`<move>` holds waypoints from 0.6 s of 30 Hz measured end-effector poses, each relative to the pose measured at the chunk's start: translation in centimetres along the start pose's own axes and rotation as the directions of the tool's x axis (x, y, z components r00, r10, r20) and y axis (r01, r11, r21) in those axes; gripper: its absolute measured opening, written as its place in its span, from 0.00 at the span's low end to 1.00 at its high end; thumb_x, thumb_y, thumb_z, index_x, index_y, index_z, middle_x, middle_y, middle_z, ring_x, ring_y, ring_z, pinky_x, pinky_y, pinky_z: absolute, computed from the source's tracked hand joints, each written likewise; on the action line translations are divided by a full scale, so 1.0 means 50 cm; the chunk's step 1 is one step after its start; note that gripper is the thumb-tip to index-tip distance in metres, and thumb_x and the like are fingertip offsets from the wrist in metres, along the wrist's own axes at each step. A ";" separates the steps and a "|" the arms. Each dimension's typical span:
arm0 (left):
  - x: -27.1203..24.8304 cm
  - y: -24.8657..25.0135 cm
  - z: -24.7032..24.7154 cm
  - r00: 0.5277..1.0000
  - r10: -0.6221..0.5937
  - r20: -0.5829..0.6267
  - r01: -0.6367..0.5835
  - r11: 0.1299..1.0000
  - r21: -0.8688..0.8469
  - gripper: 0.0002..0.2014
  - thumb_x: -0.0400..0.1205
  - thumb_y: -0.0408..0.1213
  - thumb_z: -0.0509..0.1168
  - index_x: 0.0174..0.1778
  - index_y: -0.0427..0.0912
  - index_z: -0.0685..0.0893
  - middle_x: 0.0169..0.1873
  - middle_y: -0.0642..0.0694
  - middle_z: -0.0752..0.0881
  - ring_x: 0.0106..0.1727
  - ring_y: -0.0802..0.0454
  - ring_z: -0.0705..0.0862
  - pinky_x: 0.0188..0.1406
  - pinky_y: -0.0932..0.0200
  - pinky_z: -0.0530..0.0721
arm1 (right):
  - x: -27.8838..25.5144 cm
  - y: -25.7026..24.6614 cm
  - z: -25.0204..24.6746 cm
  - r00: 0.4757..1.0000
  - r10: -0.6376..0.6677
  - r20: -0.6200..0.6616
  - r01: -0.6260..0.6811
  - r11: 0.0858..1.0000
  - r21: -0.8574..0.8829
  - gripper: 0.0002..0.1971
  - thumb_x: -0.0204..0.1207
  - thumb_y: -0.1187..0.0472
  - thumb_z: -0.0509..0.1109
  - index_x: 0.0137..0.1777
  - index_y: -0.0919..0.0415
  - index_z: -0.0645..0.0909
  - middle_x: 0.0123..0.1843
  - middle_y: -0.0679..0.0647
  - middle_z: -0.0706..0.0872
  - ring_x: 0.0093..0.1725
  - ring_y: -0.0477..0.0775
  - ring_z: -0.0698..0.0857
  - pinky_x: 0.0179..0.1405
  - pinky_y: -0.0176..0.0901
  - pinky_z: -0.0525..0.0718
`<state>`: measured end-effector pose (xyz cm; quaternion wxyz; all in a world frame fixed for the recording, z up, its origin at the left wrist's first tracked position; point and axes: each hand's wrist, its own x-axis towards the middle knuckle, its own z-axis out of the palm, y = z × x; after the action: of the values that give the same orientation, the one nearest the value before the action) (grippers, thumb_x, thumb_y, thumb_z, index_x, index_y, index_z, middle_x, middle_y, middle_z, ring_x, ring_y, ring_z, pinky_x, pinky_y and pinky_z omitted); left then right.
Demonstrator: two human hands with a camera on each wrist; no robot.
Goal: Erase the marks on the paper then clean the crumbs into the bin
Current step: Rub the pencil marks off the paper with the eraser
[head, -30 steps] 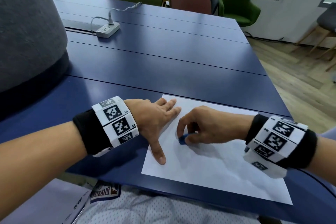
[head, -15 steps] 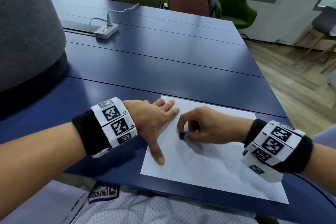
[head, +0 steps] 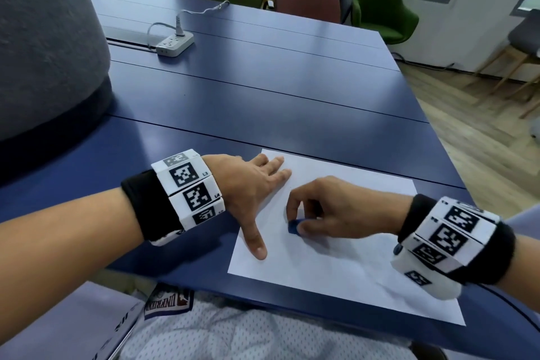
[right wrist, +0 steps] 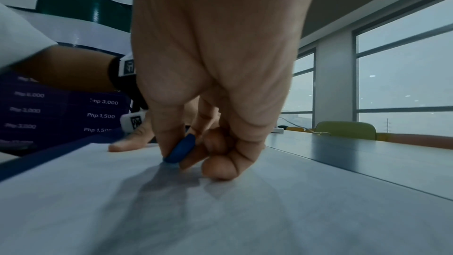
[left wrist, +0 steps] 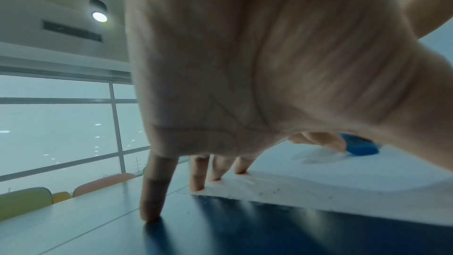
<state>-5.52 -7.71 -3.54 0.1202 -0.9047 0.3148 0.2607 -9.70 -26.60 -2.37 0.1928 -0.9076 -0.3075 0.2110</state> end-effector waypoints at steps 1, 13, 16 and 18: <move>-0.001 -0.001 0.001 1.000 -0.001 -0.001 0.001 1.000 -0.001 0.76 0.52 0.78 0.73 0.84 0.53 0.32 0.84 0.53 0.31 0.85 0.51 0.36 0.82 0.37 0.57 | -0.001 -0.001 0.001 1.000 0.004 -0.004 -0.004 1.000 0.000 0.04 0.75 0.58 0.72 0.49 0.51 0.83 0.30 0.46 0.83 0.27 0.44 0.78 0.29 0.29 0.73; -0.003 0.001 -0.002 1.000 0.003 0.010 -0.003 1.000 0.009 0.76 0.53 0.77 0.73 0.84 0.51 0.31 0.84 0.51 0.31 0.85 0.50 0.36 0.83 0.37 0.53 | -0.029 -0.027 0.024 0.992 -0.110 0.060 0.112 0.993 -0.024 0.02 0.76 0.59 0.71 0.46 0.53 0.81 0.28 0.44 0.78 0.29 0.46 0.77 0.30 0.27 0.70; -0.001 0.001 -0.002 1.000 0.001 0.011 -0.001 1.000 0.008 0.76 0.53 0.78 0.73 0.84 0.51 0.31 0.84 0.51 0.31 0.85 0.50 0.36 0.83 0.38 0.54 | -0.014 -0.012 0.005 0.998 -0.064 0.022 0.065 0.997 -0.048 0.02 0.76 0.59 0.71 0.46 0.53 0.82 0.27 0.45 0.79 0.28 0.43 0.77 0.30 0.27 0.70; -0.001 -0.001 0.000 1.000 0.002 0.008 -0.002 1.000 -0.004 0.76 0.53 0.78 0.73 0.84 0.52 0.32 0.84 0.52 0.31 0.85 0.51 0.36 0.83 0.38 0.53 | -0.005 0.004 -0.005 0.999 -0.010 -0.040 0.009 0.999 -0.037 0.02 0.76 0.59 0.71 0.46 0.53 0.82 0.27 0.45 0.80 0.28 0.43 0.77 0.29 0.28 0.71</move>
<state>-5.52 -7.65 -3.49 0.1196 -0.9036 0.3148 0.2648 -9.67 -27.00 -2.20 0.1833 -0.9136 -0.3116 0.1862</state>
